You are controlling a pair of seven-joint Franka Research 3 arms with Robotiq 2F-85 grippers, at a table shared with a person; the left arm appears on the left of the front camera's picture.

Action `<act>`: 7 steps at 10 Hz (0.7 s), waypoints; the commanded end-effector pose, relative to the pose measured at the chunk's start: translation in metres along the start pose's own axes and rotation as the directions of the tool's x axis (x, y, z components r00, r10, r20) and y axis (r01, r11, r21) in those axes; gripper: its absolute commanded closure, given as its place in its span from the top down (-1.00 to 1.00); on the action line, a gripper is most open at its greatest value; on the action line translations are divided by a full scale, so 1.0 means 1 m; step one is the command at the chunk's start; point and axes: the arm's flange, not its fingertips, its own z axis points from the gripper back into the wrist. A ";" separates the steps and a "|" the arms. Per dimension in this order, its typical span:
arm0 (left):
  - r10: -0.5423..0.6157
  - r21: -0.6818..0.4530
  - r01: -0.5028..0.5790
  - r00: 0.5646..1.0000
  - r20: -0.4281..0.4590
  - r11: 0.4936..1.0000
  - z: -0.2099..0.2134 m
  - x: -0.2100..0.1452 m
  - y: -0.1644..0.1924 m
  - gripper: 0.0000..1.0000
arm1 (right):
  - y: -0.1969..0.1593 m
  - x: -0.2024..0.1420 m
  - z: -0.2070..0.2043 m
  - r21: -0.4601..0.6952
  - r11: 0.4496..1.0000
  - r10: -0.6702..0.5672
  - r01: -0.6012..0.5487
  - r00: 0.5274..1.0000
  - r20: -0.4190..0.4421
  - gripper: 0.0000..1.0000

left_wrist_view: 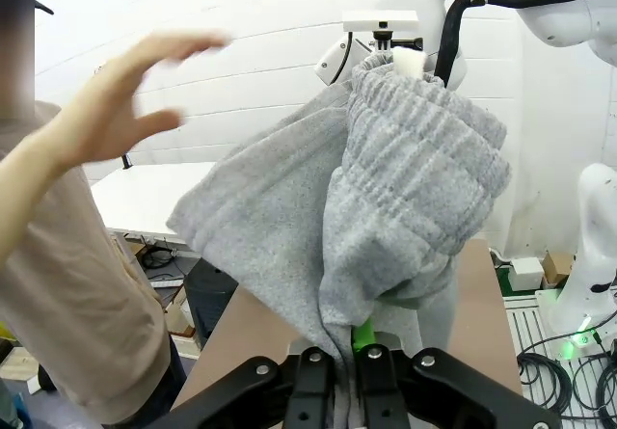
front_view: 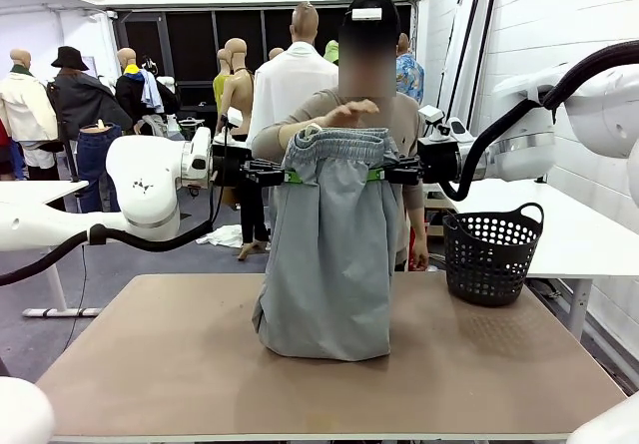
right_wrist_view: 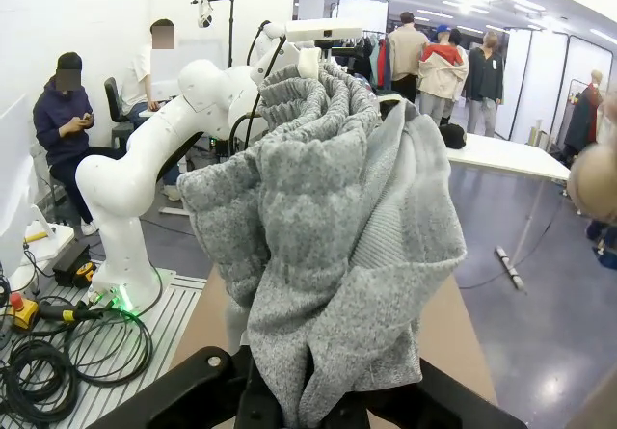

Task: Fold the training pants.
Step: Fold the Training pants in half.

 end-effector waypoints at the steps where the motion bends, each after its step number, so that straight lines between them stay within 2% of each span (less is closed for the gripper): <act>1: -0.012 -0.003 0.012 1.000 0.002 1.000 0.002 0.001 0.002 -1.00 | 0.000 0.001 0.000 -0.004 1.000 0.001 -0.001 1.000 0.007 -1.00; 7: -0.012 -0.003 0.012 1.000 0.002 1.000 0.002 0.001 0.002 -1.00 | 0.000 0.001 0.000 -0.004 1.000 0.001 -0.001 1.000 0.007 -1.00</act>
